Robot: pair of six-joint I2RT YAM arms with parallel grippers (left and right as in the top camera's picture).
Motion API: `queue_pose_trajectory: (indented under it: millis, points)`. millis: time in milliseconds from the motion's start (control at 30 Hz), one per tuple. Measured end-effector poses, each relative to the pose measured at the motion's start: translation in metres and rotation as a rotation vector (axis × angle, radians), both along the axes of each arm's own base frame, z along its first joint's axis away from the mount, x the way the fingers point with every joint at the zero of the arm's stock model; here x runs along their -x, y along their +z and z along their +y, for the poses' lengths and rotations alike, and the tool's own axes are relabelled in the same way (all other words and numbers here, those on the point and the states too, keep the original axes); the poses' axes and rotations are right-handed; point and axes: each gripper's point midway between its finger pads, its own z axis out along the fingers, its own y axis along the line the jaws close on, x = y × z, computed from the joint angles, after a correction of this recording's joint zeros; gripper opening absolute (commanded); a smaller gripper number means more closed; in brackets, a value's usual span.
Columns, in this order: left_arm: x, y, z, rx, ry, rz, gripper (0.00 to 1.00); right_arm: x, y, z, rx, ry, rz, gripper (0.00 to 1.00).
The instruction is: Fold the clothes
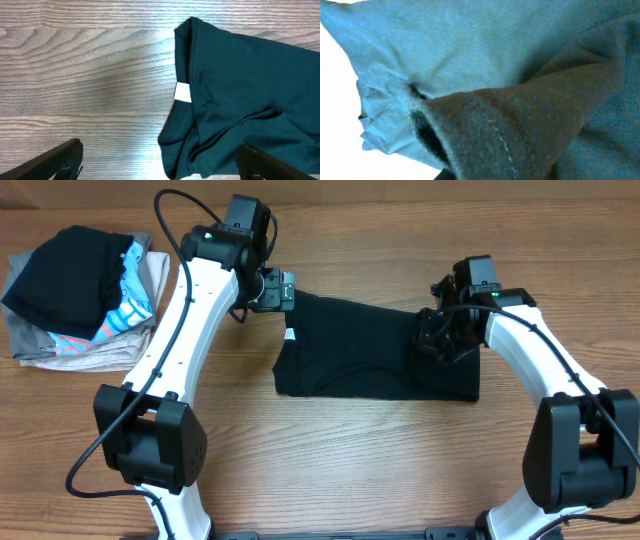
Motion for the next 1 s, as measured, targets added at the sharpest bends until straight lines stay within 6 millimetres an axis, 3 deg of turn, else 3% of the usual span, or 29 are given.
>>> queue_pose_trajectory:
  millis: [167,200,267,400,567,633,700,767,800,867,1000]
  points:
    - [0.0,0.0,0.0,0.0,0.0,0.0,1.0,0.001,0.001,0.002,-0.017,-0.006,0.007,0.21]
    - [0.0,0.0,0.0,0.0,0.0,0.0,1.0,0.001,0.001,0.003,-0.019,-0.009,0.009,0.26]
    - [0.0,0.0,0.0,0.0,0.0,0.0,1.0,0.001,0.001,0.003,-0.023,-0.012,0.01,0.47]
    - [0.0,0.0,0.0,0.0,0.0,0.0,1.0,-0.004,0.004,0.006,-0.038,-0.002,-0.017,0.74]
    - [0.0,0.0,0.0,0.0,0.0,0.0,1.0,-0.005,0.016,0.024,-0.162,0.086,-0.059,0.8]
    - [0.0,0.0,0.0,0.0,0.0,0.0,1.0,-0.002,0.021,0.026,-0.214,0.111,-0.061,0.77]
    - [0.0,0.0,0.0,0.0,0.0,0.0,1.0,-0.002,0.025,0.02,-0.25,0.105,-0.059,0.63]
    - [0.0,0.0,0.0,0.0,0.0,0.0,1.0,0.0,0.025,0.007,-0.268,0.079,-0.043,0.26]
    - [0.0,0.0,0.0,0.0,0.0,0.0,1.0,0.002,0.025,-0.001,-0.27,0.063,-0.032,0.14]
    - [0.0,0.0,0.0,0.0,0.0,0.0,1.0,0.004,0.023,-0.013,-0.269,0.029,-0.01,0.04]
    - [0.0,0.0,0.0,0.0,0.0,0.0,1.0,0.009,0.02,-0.015,-0.262,0.024,0.011,0.04]
